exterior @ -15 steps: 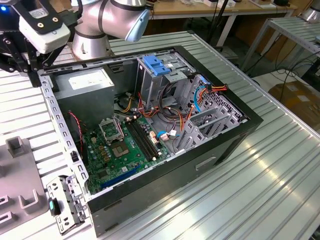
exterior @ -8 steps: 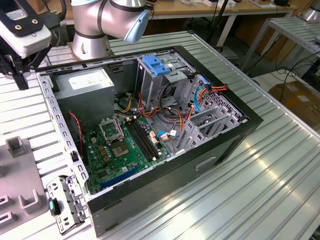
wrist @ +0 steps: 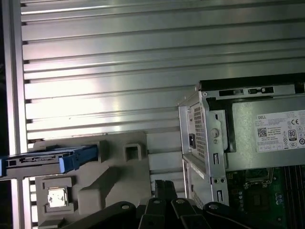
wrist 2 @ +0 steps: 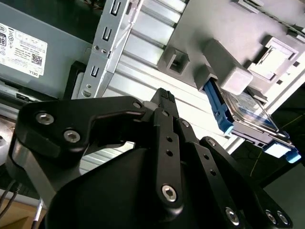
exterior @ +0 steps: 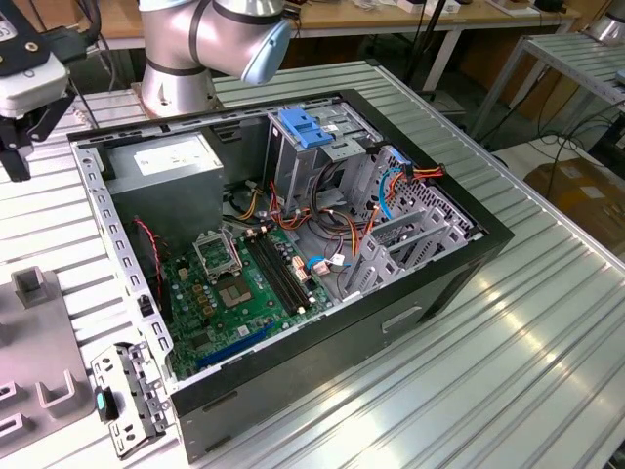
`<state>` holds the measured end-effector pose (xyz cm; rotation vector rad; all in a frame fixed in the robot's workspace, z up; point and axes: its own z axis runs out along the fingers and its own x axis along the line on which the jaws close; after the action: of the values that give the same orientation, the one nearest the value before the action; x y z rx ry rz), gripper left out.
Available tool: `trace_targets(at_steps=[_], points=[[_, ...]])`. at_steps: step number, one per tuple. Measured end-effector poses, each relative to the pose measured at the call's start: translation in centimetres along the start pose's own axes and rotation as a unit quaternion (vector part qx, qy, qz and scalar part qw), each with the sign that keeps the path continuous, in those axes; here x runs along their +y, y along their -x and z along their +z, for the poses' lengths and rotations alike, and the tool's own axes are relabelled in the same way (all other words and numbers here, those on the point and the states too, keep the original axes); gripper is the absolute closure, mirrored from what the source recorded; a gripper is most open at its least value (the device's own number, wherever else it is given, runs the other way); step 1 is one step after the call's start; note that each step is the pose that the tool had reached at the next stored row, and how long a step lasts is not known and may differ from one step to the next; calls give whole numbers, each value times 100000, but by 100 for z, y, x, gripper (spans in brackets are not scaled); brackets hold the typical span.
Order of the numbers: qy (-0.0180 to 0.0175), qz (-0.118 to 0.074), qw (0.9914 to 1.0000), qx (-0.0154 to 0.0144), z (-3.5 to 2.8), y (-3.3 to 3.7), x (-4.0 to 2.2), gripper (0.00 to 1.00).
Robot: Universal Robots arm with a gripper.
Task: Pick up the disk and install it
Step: 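Reach for the disk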
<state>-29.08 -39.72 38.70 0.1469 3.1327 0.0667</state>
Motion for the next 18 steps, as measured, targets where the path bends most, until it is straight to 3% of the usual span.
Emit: trace_targets(at_steps=[2,8,18], points=[[-27,44,100000,246,5,-93,-8,89],[-54,199,99998,516,12,-303,-19,89],[-57,231,99998,532,12,-341,-22,89]])
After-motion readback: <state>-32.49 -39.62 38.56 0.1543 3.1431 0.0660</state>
